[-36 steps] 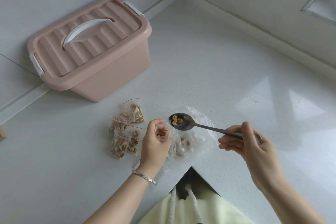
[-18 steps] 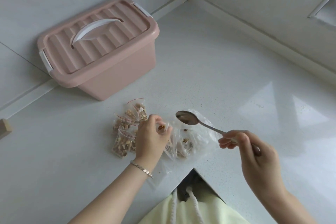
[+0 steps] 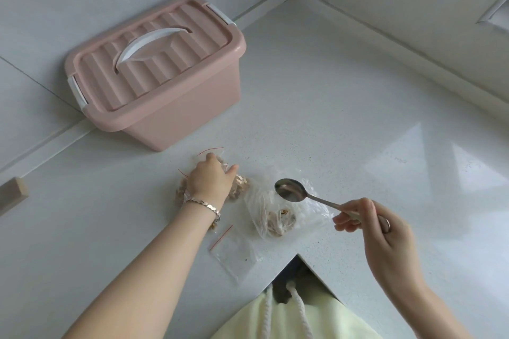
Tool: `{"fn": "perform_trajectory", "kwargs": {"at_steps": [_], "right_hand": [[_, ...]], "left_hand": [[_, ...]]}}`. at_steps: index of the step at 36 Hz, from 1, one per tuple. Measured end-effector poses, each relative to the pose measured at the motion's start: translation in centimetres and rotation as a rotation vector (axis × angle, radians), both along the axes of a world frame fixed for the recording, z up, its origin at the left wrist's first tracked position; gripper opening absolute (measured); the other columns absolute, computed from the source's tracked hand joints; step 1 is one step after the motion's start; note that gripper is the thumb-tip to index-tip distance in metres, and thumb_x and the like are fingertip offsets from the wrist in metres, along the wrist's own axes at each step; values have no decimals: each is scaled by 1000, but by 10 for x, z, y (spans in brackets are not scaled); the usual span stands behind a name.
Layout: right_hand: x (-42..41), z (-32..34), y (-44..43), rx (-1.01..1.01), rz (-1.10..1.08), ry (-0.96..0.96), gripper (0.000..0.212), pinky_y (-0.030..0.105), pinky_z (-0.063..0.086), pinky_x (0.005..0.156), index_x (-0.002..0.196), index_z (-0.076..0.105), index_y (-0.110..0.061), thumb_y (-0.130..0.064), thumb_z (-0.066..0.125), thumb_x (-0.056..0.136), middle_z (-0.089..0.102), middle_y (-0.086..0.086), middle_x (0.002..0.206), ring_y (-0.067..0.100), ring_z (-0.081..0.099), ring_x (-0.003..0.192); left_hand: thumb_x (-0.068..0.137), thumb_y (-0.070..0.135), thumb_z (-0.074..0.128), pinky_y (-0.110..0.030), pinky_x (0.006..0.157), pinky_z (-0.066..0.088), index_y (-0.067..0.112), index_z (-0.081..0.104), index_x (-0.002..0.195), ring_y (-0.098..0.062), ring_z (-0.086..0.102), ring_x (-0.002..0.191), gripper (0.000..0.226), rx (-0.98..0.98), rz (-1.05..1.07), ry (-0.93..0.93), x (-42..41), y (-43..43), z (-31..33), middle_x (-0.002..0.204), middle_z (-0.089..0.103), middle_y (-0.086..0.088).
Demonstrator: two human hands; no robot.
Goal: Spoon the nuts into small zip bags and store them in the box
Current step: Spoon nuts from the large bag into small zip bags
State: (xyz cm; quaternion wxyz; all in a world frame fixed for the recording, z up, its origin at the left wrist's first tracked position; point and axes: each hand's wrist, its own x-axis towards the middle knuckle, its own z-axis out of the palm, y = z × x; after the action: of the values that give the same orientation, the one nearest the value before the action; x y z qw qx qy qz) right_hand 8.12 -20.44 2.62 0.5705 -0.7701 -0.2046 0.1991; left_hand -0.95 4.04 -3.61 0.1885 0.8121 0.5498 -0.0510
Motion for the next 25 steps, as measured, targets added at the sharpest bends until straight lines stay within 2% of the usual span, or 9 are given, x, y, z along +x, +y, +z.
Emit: {"fn": "perform_trajectory", "kwargs": {"at_steps": [3,6,9,12,14,16,18,20,25], "right_hand": [[1,0,2,-4,-5,5,38,12,47,59,76,65,-32,-59,37,79,71,-2,71,11,64,62],[2,-1,3,-8,-14,-3,37,14,47,59,73,64,-30,-56,37,79,70,0,70,12,64,61],[2,-3,2,-28,-26,-21,37,18,48,58,70,61,-28,-55,38,80,68,1,68,12,62,59],[2,-7,-1,-67,-27,-65,38,18,45,56,65,57,-27,-55,38,80,64,-1,64,10,58,56],[2,-8,-2,-111,-23,-93,43,15,39,53,60,53,-21,-57,37,78,60,-2,60,10,54,53],[0,-8,-1,-149,-11,-119,46,16,34,49,53,46,-20,-57,34,78,56,-2,58,10,49,51],[-2,-8,0,-169,3,-135,47,17,31,46,54,45,-20,-57,31,79,53,-4,56,10,46,49],[-4,-7,1,-163,13,-129,45,16,31,46,54,45,-22,-56,31,80,53,-5,55,8,45,49],[-7,-7,3,-143,10,-134,44,15,30,46,55,45,-22,-55,30,81,51,-5,55,7,43,49]], "left_hand": [[87,49,53,-36,68,44,8,44,114,-37,61,95,50,102,-67,52,-7,-5,6,112,55,-15],[87,42,56,-36,63,43,12,48,115,-36,62,85,41,192,-124,-61,-20,-11,9,111,52,-11],[76,23,71,-35,56,46,13,60,95,-34,63,69,24,304,-237,-246,-39,-27,8,95,59,-9],[65,14,80,-26,47,41,14,59,73,-26,60,58,22,254,-305,-266,-62,-49,-2,74,60,-2],[73,20,75,-29,54,44,14,59,76,-26,62,70,18,110,-301,-174,-74,-62,-11,78,61,-1],[86,31,61,-30,71,45,17,59,100,-21,60,97,20,13,-307,-26,-84,-70,-23,101,61,1],[89,35,55,-26,82,43,22,52,118,-16,52,111,32,-39,-325,62,-91,-75,-32,116,56,4],[88,32,57,-26,85,42,23,49,123,-17,49,114,37,-59,-318,68,-92,-79,-38,120,53,2],[89,26,55,-24,86,38,21,49,116,-17,49,111,29,-58,-266,95,-87,-81,-44,114,57,3]]}}
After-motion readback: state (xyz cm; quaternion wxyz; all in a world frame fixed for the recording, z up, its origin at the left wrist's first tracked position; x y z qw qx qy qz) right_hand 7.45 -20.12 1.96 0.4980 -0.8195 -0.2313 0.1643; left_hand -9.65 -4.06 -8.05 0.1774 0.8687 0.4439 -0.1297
